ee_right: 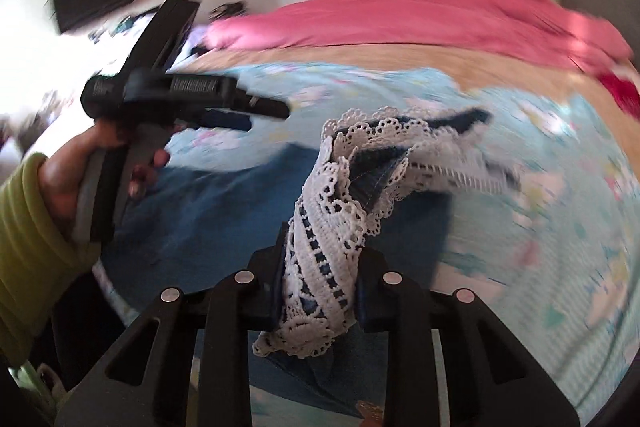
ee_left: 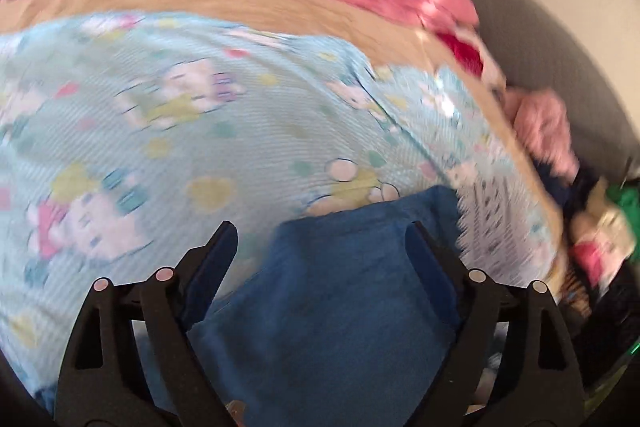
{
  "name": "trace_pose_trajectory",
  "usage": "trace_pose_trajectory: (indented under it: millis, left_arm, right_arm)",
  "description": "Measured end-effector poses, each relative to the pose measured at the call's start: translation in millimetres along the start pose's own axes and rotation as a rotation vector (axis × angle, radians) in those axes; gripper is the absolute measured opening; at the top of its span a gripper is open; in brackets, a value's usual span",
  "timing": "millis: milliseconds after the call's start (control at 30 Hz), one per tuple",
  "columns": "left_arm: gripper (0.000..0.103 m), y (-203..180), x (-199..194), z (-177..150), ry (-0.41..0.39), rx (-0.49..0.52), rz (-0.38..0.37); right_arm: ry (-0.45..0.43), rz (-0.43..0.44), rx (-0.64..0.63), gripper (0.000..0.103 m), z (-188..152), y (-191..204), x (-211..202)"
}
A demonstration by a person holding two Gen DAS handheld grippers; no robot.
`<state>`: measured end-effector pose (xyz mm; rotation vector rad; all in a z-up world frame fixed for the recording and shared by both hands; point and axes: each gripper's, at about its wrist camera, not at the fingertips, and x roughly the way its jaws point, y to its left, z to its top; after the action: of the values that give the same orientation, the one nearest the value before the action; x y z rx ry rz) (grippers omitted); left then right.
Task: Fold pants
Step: 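Lift the lace hem with the right tool while the left tool grasps it too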
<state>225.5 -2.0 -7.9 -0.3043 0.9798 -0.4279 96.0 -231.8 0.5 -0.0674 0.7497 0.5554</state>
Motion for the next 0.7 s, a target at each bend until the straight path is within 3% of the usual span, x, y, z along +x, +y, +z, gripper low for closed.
trace_pose_trajectory:
  millis: [167, 300, 400, 467, 533, 700]
  left_arm:
    - [0.084, 36, -22, -24, 0.002, -0.128, -0.108]
    - [0.086, 44, -20, -43, 0.021, -0.162, -0.156]
    - [0.088, 48, -16, -49, 0.035, -0.159, -0.16]
    - [0.089, 49, -13, -53, 0.048, -0.149, -0.158]
    - [0.092, 47, -9, -53, 0.047, -0.138, -0.155]
    - [0.093, 50, 1, -51, 0.054, -0.162, -0.159]
  right_arm:
    - [0.089, 0.01, -0.257, 0.025, -7, 82, 39]
    - [0.137, -0.076, -0.427, 0.029, -25, 119, 66]
    - [0.117, -0.095, -0.482, 0.047, -36, 128, 64]
    - [0.093, -0.111, -0.515, 0.051, -40, 129, 57]
    - [0.076, -0.116, -0.526, 0.061, -45, 127, 49]
    - [0.071, -0.108, -0.475, 0.064, -54, 115, 36]
